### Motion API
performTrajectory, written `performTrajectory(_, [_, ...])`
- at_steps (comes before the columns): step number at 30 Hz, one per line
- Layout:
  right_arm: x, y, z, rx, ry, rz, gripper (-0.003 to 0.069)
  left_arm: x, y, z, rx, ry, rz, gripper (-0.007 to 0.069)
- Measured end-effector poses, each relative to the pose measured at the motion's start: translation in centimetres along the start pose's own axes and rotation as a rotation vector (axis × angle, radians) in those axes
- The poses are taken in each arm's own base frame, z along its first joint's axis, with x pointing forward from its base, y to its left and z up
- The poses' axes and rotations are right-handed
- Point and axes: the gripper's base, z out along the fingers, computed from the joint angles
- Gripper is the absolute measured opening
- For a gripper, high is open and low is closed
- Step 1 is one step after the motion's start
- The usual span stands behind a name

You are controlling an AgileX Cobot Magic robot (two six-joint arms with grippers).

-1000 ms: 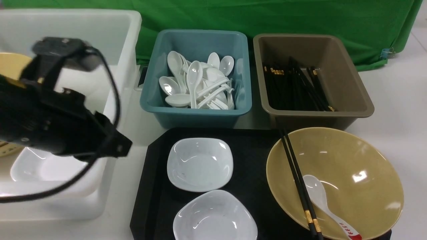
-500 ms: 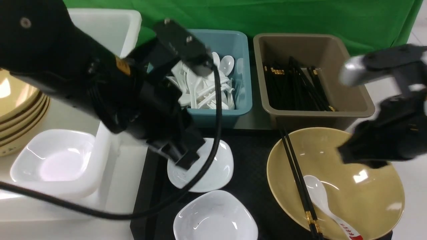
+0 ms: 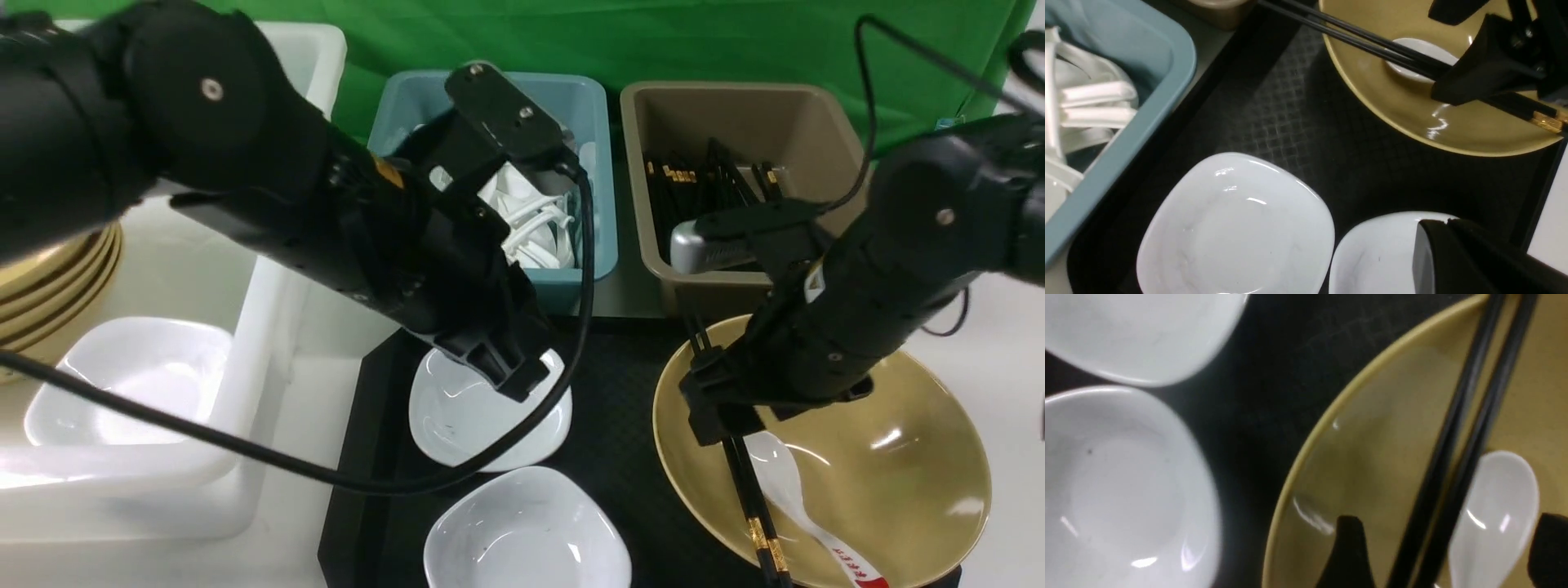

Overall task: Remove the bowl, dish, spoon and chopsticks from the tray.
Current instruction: Use the right arm to grab the chopsticks, then use the right arm to put the chopsticks into the small storage box on the right

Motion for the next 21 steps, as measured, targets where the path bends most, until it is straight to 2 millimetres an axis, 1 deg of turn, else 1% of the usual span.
performTrajectory(3, [-0.2, -0.1, 1.5, 0.006, 0.033, 0.004, 0.0527, 0.1, 0.2, 0.8, 0.003, 0.013, -0.008, 0.0018])
performTrajectory(5, [-0.2, -0.1, 2.3, 0.01, 0.05, 0.006, 0.0494, 0.2, 0.3, 1.1, 0.005, 0.019, -0.008, 0.0018])
performTrajectory(7, [-0.3, -0.2, 2.7, 0.013, 0.06, 0.007, 0.0408, 0.2, 0.3, 1.2, 0.006, 0.021, -0.008, 0.0018])
performTrajectory(11, [-0.3, -0.2, 2.8, 0.012, 0.062, 0.0, 0.0092, 0.2, 0.4, 1.2, 0.001, 0.016, -0.007, 0.0018])
performTrajectory(12, [-0.3, -0.2, 2.7, 0.011, 0.061, -0.003, 0.0069, 0.2, 0.4, 1.2, 0.001, 0.016, -0.007, 0.0018])
performTrajectory(14, [-0.3, -0.1, 2.6, 0.011, 0.066, -0.011, 0.007, 0.2, 0.4, 1.2, 0.001, 0.016, -0.007, 0.0018])
performTrajectory(17, [-0.3, 0.0, 1.9, 0.011, 0.087, -0.023, 0.007, 0.2, 0.4, 1.2, 0.002, 0.017, -0.007, 0.0018])
performTrajectory(21, [-0.4, 0.1, 0.4, 0.005, 0.076, -0.04, 0.007, 0.2, 0.4, 1.2, 0.002, 0.017, -0.008, 0.0018])
